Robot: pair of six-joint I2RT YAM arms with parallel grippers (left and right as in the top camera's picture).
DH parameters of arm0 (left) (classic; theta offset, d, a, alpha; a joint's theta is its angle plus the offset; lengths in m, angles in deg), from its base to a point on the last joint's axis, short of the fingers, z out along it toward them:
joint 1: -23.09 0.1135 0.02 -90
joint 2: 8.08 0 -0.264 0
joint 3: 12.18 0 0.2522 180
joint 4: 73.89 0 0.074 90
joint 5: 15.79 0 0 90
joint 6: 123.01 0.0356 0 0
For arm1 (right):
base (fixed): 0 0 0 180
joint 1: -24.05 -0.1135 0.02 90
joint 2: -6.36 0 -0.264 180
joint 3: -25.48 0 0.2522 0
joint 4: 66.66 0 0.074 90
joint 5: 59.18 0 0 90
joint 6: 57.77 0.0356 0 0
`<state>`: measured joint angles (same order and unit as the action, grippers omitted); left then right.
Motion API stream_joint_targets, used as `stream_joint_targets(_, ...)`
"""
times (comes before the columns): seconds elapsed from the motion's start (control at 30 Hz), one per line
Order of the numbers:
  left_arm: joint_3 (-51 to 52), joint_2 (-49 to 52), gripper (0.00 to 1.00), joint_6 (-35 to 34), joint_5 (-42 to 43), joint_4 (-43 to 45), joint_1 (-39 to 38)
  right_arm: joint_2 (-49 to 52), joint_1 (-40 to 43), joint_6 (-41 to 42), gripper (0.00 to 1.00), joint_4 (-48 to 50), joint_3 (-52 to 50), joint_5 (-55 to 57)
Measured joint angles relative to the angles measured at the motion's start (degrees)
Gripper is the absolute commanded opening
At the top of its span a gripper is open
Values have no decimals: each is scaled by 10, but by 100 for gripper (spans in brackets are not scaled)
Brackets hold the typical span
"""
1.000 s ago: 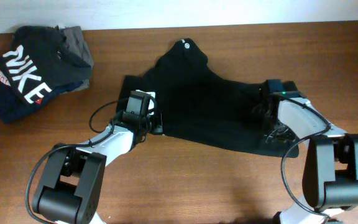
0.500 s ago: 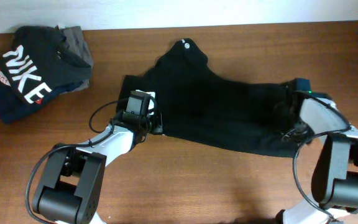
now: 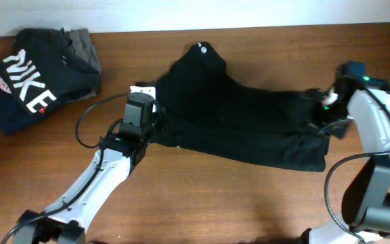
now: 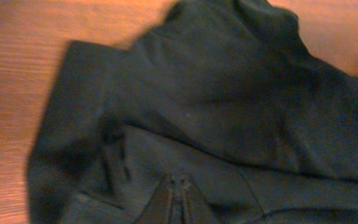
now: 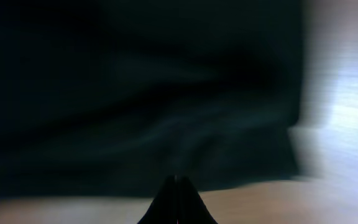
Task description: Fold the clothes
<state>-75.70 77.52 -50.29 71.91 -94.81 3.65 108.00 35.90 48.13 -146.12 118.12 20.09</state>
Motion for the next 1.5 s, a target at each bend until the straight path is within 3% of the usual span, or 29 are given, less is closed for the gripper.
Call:
stream_joint_targets(0.1, 0, 30, 1, 2, 17, 21, 0, 0, -68, -57, 4, 2, 0, -95)
stream_joint_targets(0.2, 0, 88, 1, 2, 24, 71, 0, 0, -106, -74, 4, 7, 0, -123)
stream_joint_targets(0.53, 0, 172, 1, 2, 16, 108, 0, 0, -193, -55, 6, 34, 0, -142)
stream_joint_targets(0.7, 0, 172, 1, 2, 7, 104, 6, 0, -208, -16, 8, 57, -20, -136)
stream_joint_targets(1.0, 0, 172, 2, 2, 4, 82, 64, -1, -211, 27, 17, 168, -161, -122)
stream_joint_targets(1.43, -3, 191, 1, -7, -3, 77, 98, -1, -211, 51, 21, 166, -176, -67)
stream_joint_targets(1.5, -4, 191, 1, -20, -14, 74, 97, -1, -211, 54, 27, 170, -179, -35)
